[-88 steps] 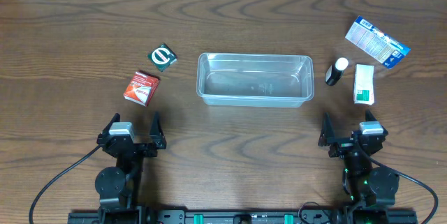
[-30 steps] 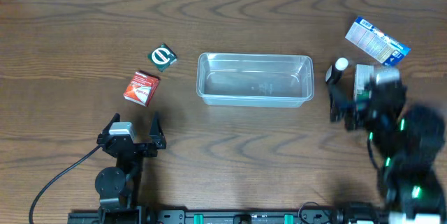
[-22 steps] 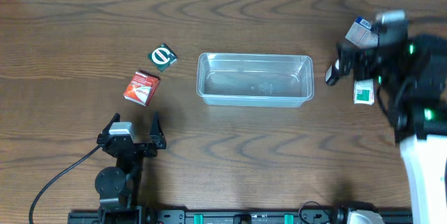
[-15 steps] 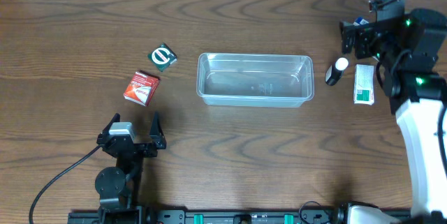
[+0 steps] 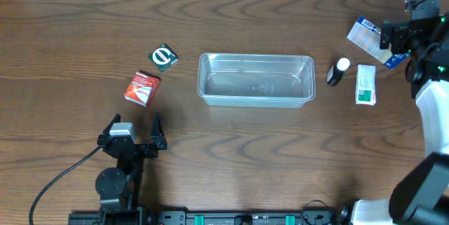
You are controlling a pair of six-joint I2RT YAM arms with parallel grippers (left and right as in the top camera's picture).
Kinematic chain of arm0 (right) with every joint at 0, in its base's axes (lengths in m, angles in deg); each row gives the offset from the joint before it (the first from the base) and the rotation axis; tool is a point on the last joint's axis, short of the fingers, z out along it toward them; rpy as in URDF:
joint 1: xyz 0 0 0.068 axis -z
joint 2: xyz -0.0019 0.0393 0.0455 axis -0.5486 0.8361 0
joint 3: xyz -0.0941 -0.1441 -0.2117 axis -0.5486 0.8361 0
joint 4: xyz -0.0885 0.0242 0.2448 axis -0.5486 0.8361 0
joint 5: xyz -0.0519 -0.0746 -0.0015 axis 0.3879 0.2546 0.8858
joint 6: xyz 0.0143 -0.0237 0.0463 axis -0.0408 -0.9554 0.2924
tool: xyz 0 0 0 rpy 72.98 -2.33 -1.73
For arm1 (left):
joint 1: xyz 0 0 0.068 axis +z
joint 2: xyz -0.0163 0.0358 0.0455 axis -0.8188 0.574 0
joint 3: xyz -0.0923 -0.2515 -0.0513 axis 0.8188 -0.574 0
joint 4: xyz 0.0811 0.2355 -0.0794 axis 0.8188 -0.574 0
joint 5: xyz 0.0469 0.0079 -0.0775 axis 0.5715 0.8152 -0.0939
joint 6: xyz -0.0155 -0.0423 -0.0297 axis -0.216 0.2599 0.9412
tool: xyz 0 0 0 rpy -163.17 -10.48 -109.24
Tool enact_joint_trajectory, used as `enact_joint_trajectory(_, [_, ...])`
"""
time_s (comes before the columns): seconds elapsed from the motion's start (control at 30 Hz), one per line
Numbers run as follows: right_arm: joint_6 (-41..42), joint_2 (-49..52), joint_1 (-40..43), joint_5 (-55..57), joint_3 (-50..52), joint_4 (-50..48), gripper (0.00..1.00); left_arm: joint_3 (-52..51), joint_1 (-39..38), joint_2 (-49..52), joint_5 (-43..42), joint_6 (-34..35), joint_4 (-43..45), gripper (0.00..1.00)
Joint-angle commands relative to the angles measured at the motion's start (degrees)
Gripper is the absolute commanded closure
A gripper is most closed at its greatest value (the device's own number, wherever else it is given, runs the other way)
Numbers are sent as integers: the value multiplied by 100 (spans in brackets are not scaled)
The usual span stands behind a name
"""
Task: Pack container
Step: 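Reach right gripper to the blue Kool Fever box and grasp it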
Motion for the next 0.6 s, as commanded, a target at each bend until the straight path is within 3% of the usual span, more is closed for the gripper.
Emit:
enact_joint_trajectory(0.0, [-428,437,125,-131,-96,-94,1,-90,28,-28,-39,-57,-203,2])
enact_joint_trajectory(0.27, [-490,1368,142,-483,-96,-824,1,-90,28,-28,-39,-57,-203,2])
enact_joint_trajectory(0.57, [-496,1725,144,-472,-96,-1325,4,-90,28,-28,-39,-57,-203,2])
